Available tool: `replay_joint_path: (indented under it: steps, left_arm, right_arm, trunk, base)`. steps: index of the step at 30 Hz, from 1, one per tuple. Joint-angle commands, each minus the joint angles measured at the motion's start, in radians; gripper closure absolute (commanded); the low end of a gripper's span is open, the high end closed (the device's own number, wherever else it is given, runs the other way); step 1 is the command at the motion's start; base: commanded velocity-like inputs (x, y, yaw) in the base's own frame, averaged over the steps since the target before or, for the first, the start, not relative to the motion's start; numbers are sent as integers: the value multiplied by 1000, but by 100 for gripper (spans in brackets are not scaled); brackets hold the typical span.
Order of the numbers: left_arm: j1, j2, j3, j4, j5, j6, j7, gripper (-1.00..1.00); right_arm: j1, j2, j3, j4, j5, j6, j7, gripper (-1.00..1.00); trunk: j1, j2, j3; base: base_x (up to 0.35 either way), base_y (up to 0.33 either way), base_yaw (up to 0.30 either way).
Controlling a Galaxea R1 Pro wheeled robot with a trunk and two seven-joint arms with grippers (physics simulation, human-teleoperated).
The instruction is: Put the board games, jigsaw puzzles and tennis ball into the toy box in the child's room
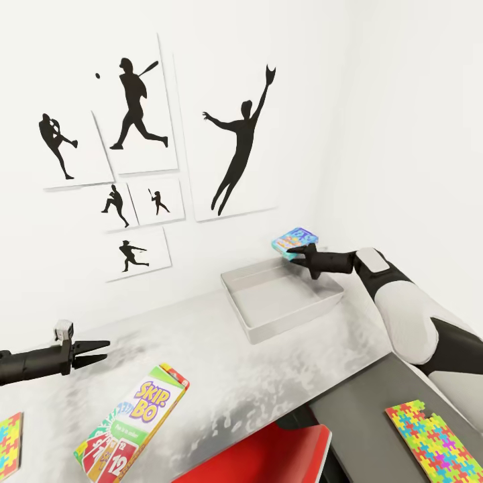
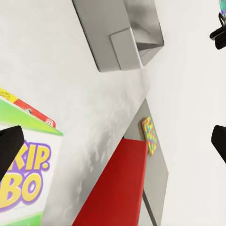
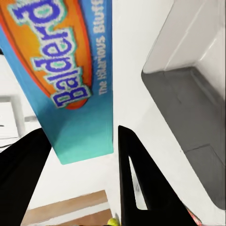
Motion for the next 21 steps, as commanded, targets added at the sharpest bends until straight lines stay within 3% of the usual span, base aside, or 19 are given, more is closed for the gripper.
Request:
replay_joint_path:
  steps: [1, 7, 12, 21]
  left_arm:
    - [-1, 0, 0, 0, -1, 11, -4, -100]
    - [-1, 0, 0, 0, -1, 12, -4, -100]
    - [-1, 0, 0, 0, -1, 16, -4, -100]
    - [-1, 0, 0, 0, -1, 18, -4, -100]
  right_arm:
    - [-2, 0, -11, 0, 0, 4, -12, 100]
    - [-2, 0, -83, -3, -125, 3, -176, 100]
    - [-1, 1, -99, -5, -205, 3, -270, 100]
    - [-1, 0, -102, -4, -238, 3, -296, 100]
  trunk:
    - [1, -2, -2]
    - [1, -2, -2]
    - [1, -2, -2]
    - [1, -2, -9]
  base:
    - [0, 0, 0]
    - [0, 0, 0]
    - [0, 0, 0]
    - [0, 0, 0]
